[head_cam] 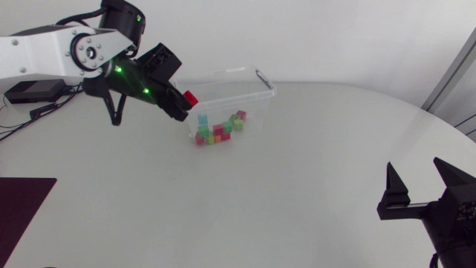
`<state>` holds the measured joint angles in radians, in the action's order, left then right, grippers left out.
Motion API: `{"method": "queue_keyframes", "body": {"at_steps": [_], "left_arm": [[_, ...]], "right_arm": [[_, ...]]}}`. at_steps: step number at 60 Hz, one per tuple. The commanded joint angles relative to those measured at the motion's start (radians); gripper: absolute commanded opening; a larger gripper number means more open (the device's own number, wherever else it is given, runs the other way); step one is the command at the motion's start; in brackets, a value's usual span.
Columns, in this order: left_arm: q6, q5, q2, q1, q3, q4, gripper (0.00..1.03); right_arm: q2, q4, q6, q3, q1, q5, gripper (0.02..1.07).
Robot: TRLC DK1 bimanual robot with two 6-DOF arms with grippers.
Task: Pick up the duplo bricks and place them in the container
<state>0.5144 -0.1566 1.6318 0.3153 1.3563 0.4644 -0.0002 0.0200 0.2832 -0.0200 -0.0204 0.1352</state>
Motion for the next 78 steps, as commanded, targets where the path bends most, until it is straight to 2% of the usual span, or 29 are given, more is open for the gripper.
{"method": "queue_keyframes", "body": {"at_steps": [1,9,22,26,29,30,31,38,42,47,51,53,56,78], "left_arm": [[-0.062,-0.011,0.085,0.001,0.098,-0.017,0.24],[-0.128,-0.011,0.158,0.005,0.176,-0.129,0.24],[-0.191,0.011,0.29,0.004,0.339,-0.184,0.26],[-0.203,0.035,0.342,-0.002,0.383,-0.182,0.3],[-0.206,0.081,0.381,-0.002,0.405,-0.184,0.6],[-0.206,0.089,0.384,-0.002,0.406,-0.184,0.67],[-0.205,0.154,0.41,0.002,0.405,-0.196,1.0],[-0.209,0.17,0.378,-0.007,0.369,-0.205,1.0],[-0.229,0.226,0.333,-0.012,0.325,-0.251,1.0],[-0.229,0.247,0.258,-0.024,0.248,-0.313,1.0],[-0.229,0.259,0.175,-0.032,0.155,-0.398,1.0],[-0.221,0.259,0.119,-0.038,0.087,-0.478,1.0],[-0.217,0.259,0.046,-0.045,0.021,-0.524,1.0],[-0.255,0.259,-0.371,-0.168,-0.284,-0.517,0.99]], "right_arm": [[-0.003,0.008,-0.019,0.025,-0.007,0.0,1.02],[-0.001,0.006,-0.019,0.025,-0.007,-0.002,1.02],[0.0,0.005,-0.019,0.025,-0.007,-0.003,1.02],[0.0,0.003,-0.019,0.025,-0.007,-0.003,1.02],[0.0,0.003,-0.019,0.025,-0.007,-0.003,1.02],[0.0,0.003,-0.019,0.025,-0.007,-0.003,1.02],[0.0,0.003,-0.019,0.025,-0.007,-0.005,1.02],[0.0,0.003,-0.019,0.025,-0.007,-0.005,1.02],[0.0,0.003,-0.019,0.025,-0.007,-0.005,1.02],[0.0,0.003,-0.019,0.025,-0.007,-0.005,1.02],[-0.001,0.005,-0.019,0.025,-0.006,-0.005,1.02],[-0.001,0.005,-0.019,0.025,-0.007,-0.005,1.02],[-0.003,0.005,-0.019,0.025,-0.006,-0.005,1.02],[-0.004,0.008,-0.018,0.025,0.0,-0.005,1.02]]}}
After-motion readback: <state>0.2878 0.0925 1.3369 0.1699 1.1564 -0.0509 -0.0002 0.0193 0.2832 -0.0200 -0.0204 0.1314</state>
